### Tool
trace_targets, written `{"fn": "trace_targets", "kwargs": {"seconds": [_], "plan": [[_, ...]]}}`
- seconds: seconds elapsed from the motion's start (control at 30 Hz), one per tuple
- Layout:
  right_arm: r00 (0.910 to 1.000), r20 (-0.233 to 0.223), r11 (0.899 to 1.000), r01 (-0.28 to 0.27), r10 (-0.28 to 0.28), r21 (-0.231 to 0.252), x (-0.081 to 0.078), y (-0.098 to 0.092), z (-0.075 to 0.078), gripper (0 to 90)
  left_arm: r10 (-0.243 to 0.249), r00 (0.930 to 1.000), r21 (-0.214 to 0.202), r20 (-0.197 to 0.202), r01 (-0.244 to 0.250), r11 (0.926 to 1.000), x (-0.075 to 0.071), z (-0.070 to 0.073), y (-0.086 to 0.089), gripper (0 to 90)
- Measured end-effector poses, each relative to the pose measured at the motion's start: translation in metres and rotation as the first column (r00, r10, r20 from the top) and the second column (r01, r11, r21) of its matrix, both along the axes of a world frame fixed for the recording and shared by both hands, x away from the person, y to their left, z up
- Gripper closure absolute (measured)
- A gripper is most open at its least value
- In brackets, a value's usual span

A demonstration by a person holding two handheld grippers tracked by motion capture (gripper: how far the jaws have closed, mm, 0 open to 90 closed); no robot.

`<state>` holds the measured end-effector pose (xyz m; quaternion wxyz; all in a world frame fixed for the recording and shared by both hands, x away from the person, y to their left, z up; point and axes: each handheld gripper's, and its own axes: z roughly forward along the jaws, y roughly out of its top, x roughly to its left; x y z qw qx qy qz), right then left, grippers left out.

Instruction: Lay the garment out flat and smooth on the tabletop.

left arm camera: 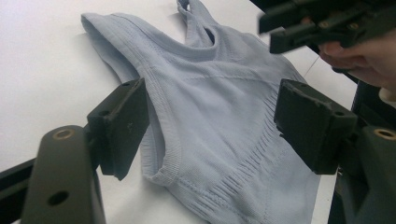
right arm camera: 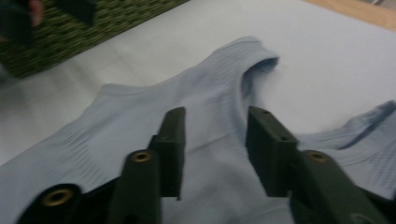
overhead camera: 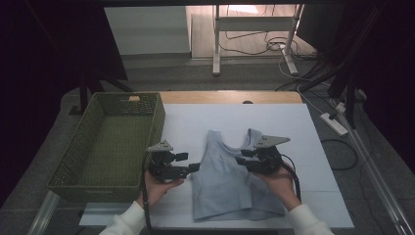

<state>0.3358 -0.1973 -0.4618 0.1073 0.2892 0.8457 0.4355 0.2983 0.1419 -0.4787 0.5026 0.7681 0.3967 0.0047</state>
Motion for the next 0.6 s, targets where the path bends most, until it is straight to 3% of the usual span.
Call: {"fn": "trace_targets", "kwargs": {"seconds": [0.07,0.2,0.37,0.47,0.6], "plan": [[0.9993,-0.032,1.000,-0.019,0.019,-0.004,-0.007,-0.003,-0.001,79.0,0.004,1.0000,-0.001,0.002,-0.004,1.0000,-0.001,0.000,0.001,26.2],[0.9937,-0.083,0.996,-0.078,0.075,-0.039,-0.022,-0.004,-0.011,89.2,0.004,1.0000,0.004,0.003,-0.004,1.0000,-0.003,0.001,0.001,26.2],[0.9888,-0.090,0.990,-0.125,0.119,-0.063,-0.035,0.000,-0.015,89.4,0.000,1.0000,0.010,0.005,0.000,0.9999,-0.004,0.001,-0.002,26.0],[0.9878,-0.072,0.977,-0.148,0.138,-0.154,-0.042,0.006,-0.021,89.5,-0.001,1.0000,0.017,0.004,0.001,0.9999,-0.005,0.000,-0.003,26.0],[0.9843,-0.102,0.975,-0.159,0.144,-0.157,-0.044,0.009,-0.028,89.5,0.003,1.0000,0.016,0.004,-0.003,0.9999,-0.005,0.001,-0.002,25.9]]}}
